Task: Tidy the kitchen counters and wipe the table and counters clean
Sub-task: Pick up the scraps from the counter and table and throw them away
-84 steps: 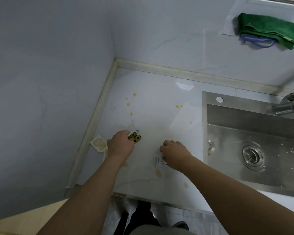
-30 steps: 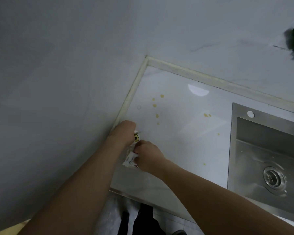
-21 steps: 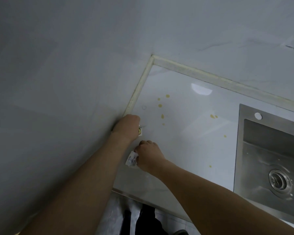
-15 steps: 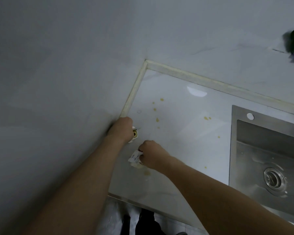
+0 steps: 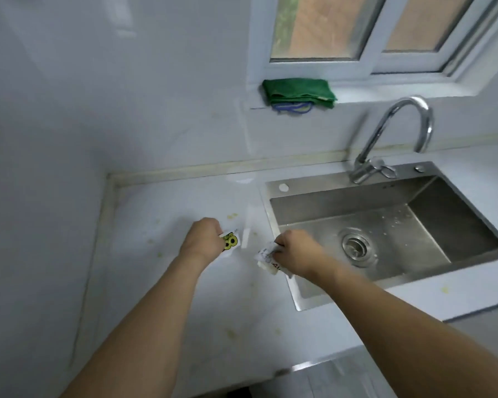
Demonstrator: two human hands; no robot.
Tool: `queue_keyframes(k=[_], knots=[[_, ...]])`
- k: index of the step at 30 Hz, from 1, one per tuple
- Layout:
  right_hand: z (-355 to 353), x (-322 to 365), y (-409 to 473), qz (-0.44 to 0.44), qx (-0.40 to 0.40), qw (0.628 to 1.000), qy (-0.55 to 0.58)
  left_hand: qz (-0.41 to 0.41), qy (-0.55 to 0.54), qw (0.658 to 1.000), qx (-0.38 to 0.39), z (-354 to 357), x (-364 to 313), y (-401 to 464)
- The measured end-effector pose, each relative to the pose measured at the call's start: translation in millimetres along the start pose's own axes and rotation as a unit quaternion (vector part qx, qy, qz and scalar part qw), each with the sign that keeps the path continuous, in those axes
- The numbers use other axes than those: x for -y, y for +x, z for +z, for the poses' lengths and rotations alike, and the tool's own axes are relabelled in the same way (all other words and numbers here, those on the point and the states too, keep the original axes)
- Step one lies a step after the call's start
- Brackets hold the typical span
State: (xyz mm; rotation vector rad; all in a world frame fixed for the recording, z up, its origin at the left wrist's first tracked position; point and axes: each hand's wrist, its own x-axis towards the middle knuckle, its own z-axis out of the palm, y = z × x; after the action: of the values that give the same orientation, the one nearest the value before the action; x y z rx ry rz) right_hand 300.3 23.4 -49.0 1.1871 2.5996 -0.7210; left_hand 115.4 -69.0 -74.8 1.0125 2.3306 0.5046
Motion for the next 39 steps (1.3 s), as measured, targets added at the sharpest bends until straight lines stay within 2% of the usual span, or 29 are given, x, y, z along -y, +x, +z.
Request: queue_keyframes(k=[7,10,14,15,18,25,26,29,35,39], knots=[[-32.5,-147.0,-129.5,0.118,-0.119,0.982,0.082,0.172,0.042,0.982,0.071,85.5,-161.4,-58.1],[-28.6,-213.0,-204.6,0.188,-0.165,0.961,0.116,0.238,0.081,0.962,0.105,142.4,-228.3,-107.0],[-13.5,-284.6,-295.7,0.265,-0.189,0.931,0.164,0.306,0.124,0.935,0.131,211.4,-298.7,-171.1],[-4.8,-312.8,-339.9,0.302,-0.204,0.913,0.185,0.338,0.128,0.92,0.153,243.9,-327.3,-202.4],[15.3,-351.7,-405.0,0.344,-0.234,0.882,0.221,0.373,0.135,0.9,0.18,288.7,-367.0,-248.4],[69.4,-430.1,-577.6,0.488,-0.293,0.759,0.316,0.484,0.179,0.803,0.297,416.2,-459.2,-384.1],[81.0,-442.0,-607.4,0.509,-0.306,0.733,0.331,0.506,0.193,0.781,0.311,440.5,-474.1,-411.0],[105.9,-471.6,-674.1,0.55,-0.326,0.687,0.346,0.546,0.217,0.73,0.349,497.4,-508.5,-473.2],[129.1,-548.7,-785.8,0.616,-0.337,0.62,0.35,0.575,0.226,0.679,0.396,609.2,-572.9,-578.1],[133.7,-586.5,-859.6,0.644,-0.324,0.601,0.345,0.598,0.258,0.634,0.419,673.7,-611.0,-645.9]])
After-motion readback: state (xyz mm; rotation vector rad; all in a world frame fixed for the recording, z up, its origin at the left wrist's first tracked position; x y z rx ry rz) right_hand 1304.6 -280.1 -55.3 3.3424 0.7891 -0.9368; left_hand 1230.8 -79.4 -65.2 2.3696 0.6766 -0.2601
